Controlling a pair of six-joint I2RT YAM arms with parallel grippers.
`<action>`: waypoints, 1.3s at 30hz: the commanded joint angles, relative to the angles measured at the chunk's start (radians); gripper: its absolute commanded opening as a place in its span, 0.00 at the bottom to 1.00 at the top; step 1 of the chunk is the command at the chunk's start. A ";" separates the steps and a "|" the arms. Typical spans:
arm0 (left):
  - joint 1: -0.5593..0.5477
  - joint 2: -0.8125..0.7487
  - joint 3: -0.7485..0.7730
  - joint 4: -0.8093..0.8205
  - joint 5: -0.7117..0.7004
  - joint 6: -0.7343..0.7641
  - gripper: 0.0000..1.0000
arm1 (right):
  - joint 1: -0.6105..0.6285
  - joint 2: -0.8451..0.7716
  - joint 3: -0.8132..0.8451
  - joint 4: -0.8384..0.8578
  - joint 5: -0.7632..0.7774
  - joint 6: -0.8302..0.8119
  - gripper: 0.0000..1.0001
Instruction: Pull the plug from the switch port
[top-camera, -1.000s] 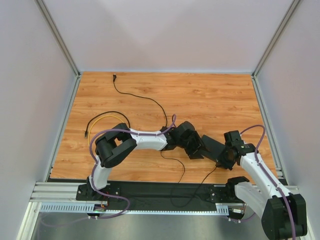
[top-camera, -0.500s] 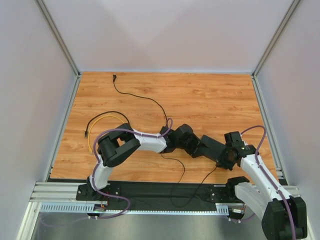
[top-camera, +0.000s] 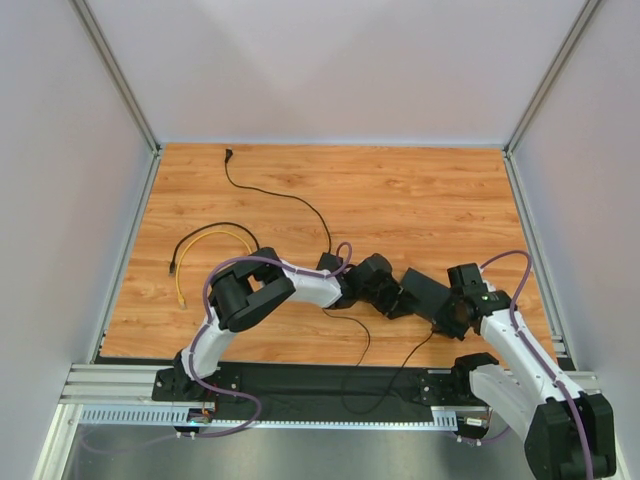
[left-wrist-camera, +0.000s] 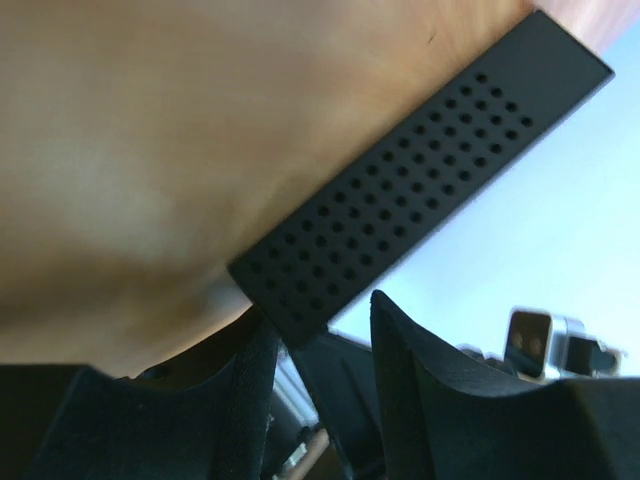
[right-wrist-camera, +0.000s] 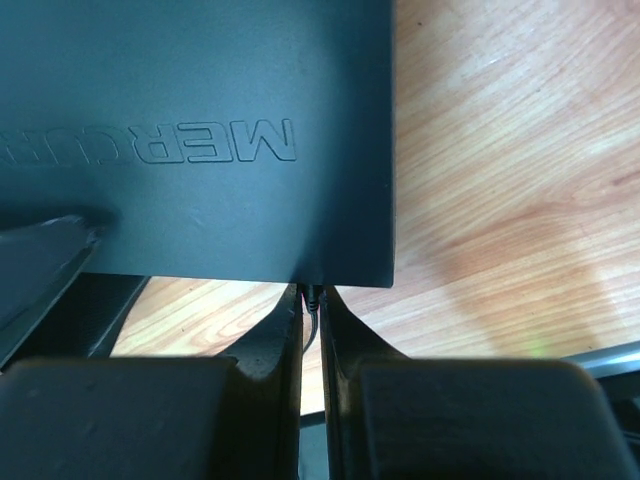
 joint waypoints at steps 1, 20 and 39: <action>0.000 0.051 0.071 -0.013 -0.002 -0.042 0.48 | 0.023 -0.016 -0.029 0.049 0.025 0.038 0.00; -0.023 0.080 0.134 -0.031 -0.022 -0.062 0.46 | 0.115 0.004 -0.032 0.039 -0.075 0.061 0.00; -0.012 0.014 0.057 0.075 0.041 -0.033 0.41 | 0.117 -0.088 -0.006 -0.003 -0.145 0.013 0.00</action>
